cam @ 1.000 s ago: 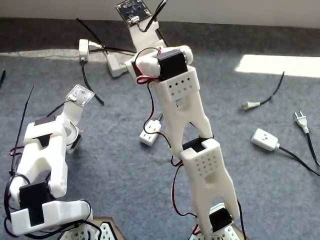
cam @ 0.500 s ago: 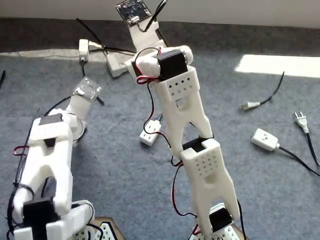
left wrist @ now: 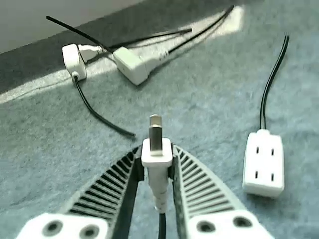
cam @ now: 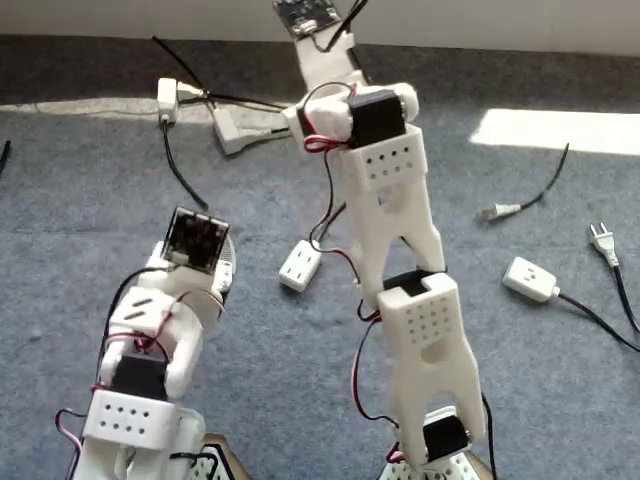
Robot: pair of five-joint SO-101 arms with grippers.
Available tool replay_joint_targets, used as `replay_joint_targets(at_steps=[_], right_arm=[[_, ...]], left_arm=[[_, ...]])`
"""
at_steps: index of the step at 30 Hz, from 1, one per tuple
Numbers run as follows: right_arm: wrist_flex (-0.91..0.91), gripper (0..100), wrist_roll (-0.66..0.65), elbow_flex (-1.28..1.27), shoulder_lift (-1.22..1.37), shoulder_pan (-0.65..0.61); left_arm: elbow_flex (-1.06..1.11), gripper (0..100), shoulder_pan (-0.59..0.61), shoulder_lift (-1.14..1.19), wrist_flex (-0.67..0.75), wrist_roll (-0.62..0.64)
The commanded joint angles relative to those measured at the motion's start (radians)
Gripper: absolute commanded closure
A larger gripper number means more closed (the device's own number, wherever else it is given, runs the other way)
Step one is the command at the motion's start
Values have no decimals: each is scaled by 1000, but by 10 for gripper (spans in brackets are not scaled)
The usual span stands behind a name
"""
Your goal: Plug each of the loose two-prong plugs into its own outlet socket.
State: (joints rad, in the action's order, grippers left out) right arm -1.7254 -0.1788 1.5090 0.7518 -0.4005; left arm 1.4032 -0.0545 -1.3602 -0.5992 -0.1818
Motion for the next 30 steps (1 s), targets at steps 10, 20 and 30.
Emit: replay_joint_targets(at_steps=[10, 20, 30], right_arm=[[-41, 962, -14, 4, -157, 15], [-44, 992, 41, -4, -328, -5], [-38, 992, -38, -590, -799, -262]], left_arm=[[288, 994, -180, -452, 433, 387], [292, 994, -344, -443, 617, 387], [288, 994, -326, -452, 601, 390]])
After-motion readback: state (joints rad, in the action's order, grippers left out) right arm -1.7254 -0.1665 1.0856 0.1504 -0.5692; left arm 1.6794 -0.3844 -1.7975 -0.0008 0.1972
